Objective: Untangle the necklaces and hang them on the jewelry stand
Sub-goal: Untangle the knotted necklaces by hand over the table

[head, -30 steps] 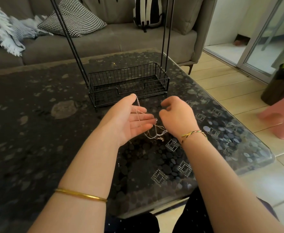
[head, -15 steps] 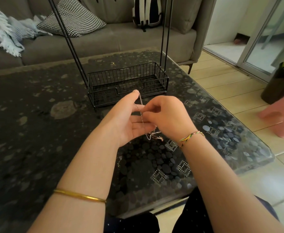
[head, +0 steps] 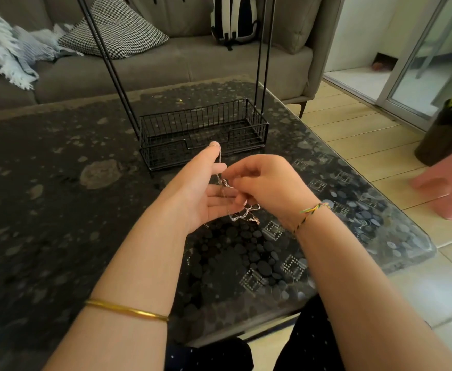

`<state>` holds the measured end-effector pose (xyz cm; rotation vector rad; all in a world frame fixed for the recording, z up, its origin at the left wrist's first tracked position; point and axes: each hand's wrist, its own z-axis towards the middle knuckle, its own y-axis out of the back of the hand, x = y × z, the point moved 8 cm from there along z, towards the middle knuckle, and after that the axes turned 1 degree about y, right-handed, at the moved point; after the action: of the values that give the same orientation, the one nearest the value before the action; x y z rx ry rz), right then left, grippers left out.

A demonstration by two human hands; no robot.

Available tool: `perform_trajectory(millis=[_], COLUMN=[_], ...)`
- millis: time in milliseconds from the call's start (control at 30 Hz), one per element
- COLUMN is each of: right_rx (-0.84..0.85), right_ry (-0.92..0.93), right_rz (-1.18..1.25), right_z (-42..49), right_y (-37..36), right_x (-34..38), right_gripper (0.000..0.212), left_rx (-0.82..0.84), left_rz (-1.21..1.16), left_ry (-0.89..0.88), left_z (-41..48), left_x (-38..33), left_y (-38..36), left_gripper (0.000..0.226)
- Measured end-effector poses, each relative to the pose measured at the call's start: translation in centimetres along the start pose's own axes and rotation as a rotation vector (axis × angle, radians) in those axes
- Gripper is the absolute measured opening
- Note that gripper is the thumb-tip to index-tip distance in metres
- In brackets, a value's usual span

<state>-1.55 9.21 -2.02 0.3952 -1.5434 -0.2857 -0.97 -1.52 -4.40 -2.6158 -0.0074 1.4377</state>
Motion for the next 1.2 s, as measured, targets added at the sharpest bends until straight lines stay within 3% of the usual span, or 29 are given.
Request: perform_trajectory(millis=[500, 733, 967, 1200], right_rx=[0.079, 0.016, -0.044, -0.053], right_ry=[0.103, 0.139, 0.071, 0.065], right_rz=[-0.139, -0.182, -0.03, -0.106], right_z=[-0.3, 0.1, 0.0, -0.3], right_y=[-0.6, -0.5, 1.0, 1.8], right_x=[0.9, 1.0, 0.4, 0.3], right_gripper=[0.014, 0.01, 0.008, 0.011], left_rx=[0.004, 0.007, -0.043, -0.061], left_rz=[-0.003, -0.001, -0.06, -0.082], left_ry=[0.033, 0.043, 0.061, 0.074], left_z=[0.0, 0.2, 0.3, 0.5], left_x=[0.2, 0.3, 0.6, 0.7], left_y=[-0.3, -0.3, 0.3, 0.7], left_gripper=[0.057, 0.062, 0.07, 0.073])
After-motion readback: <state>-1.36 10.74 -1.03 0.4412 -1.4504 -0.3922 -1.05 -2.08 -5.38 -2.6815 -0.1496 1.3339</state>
